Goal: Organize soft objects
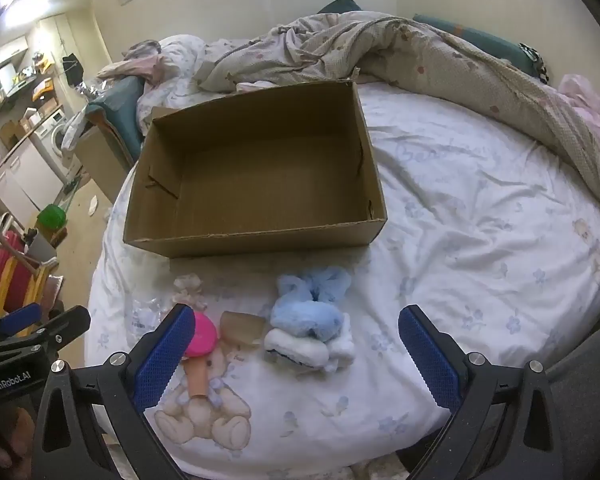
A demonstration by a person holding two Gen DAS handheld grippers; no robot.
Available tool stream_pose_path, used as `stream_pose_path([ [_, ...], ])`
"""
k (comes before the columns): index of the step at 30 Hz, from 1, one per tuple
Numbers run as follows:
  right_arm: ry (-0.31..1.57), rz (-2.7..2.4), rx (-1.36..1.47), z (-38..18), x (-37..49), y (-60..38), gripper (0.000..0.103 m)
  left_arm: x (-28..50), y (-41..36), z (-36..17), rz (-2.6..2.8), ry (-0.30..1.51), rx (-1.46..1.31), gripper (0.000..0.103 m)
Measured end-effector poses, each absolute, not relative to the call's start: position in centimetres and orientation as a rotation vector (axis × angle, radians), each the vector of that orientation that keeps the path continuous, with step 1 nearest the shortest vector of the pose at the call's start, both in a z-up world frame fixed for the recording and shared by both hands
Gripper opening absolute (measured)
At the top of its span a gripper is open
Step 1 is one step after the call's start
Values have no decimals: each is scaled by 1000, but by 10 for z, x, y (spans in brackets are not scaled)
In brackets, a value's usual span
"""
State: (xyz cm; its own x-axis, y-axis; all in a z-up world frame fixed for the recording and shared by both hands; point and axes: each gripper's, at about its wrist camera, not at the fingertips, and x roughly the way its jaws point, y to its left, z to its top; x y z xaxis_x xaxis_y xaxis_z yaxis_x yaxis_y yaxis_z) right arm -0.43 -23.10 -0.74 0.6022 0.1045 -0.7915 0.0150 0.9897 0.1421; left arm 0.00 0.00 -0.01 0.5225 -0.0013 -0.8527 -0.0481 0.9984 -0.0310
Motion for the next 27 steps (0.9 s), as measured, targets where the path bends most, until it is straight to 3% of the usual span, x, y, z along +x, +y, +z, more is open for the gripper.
stream_pose_path([
  [27,920,50,118,-7,-6,-228,103,0,-2,2,29,1024,-32,103],
])
